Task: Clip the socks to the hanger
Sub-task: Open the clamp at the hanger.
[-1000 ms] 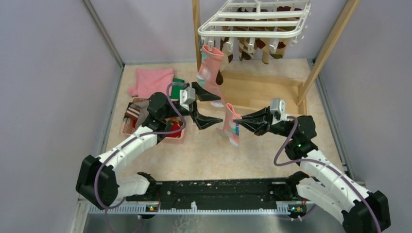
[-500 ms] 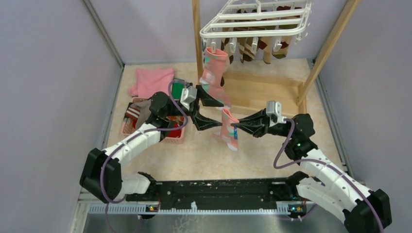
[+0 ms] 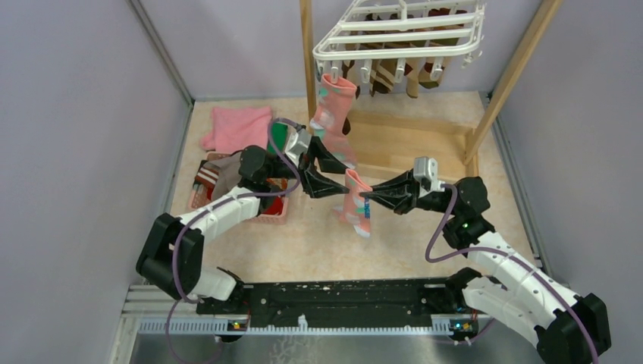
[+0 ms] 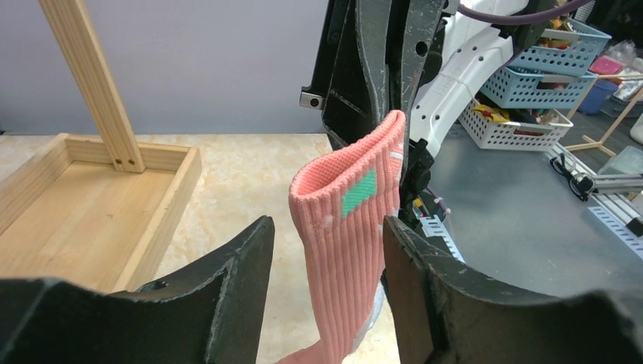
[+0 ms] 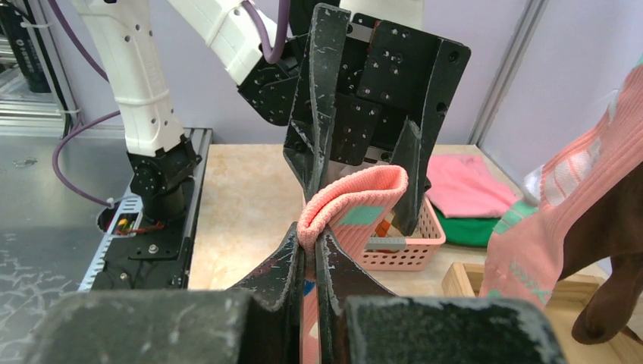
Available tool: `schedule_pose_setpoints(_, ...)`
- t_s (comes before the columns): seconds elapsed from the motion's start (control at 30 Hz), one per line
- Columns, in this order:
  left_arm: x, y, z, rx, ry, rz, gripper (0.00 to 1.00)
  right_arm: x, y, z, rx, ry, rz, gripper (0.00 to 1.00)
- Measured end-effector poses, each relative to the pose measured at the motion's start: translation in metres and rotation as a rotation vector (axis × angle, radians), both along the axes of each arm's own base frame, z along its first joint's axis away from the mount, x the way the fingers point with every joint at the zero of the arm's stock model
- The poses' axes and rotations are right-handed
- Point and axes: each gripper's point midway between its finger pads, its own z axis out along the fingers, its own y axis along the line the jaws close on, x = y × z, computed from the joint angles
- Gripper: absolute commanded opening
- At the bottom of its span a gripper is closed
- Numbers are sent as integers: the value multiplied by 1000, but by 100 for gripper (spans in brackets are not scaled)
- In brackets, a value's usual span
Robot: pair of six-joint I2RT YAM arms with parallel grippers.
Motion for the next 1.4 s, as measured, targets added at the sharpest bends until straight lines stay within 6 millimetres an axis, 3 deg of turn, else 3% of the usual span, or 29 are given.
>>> schedule_pose_setpoints(0.23,-9,0,12,-69,26,-54,59,3,0,1,5,2,-17,0)
schedule_pose_setpoints(0.53,-8,-5,-10,-21,215,-105,58,9,-1,-1,6,17,-55,0)
schedule_pose_setpoints(0.7,-9,-4,-10,-21,227,-110,35,11,-2,0,8,12,-67,0)
schedule_pose_setpoints(0.87,-10,-4,-9,-17,240,-114,5,13,-2,0,11,13,-76,0)
schedule_pose_setpoints(0.93,-11,-4,-10,-13,244,-119,3,14,-2,0,12,14,-80,0)
schedule_pose_setpoints(1.0,-12,-3,-10,-10,248,-123,1,14,-2,0,11,17,-84,9)
schedule_pose_setpoints(1.13,-13,-3,-11,-3,248,-130,0,18,-3,-2,7,23,-105,55)
schedule_pose_setpoints(1.2,-14,-2,-11,1,245,-133,0,21,-5,-1,5,27,-127,70)
schedule_pose_setpoints(1.27,-14,1,-12,6,239,-131,0,23,-9,2,9,11,-159,78)
schedule_pose_setpoints(1.4,-19,11,-11,-7,171,-108,0,23,-20,16,39,-36,-232,81)
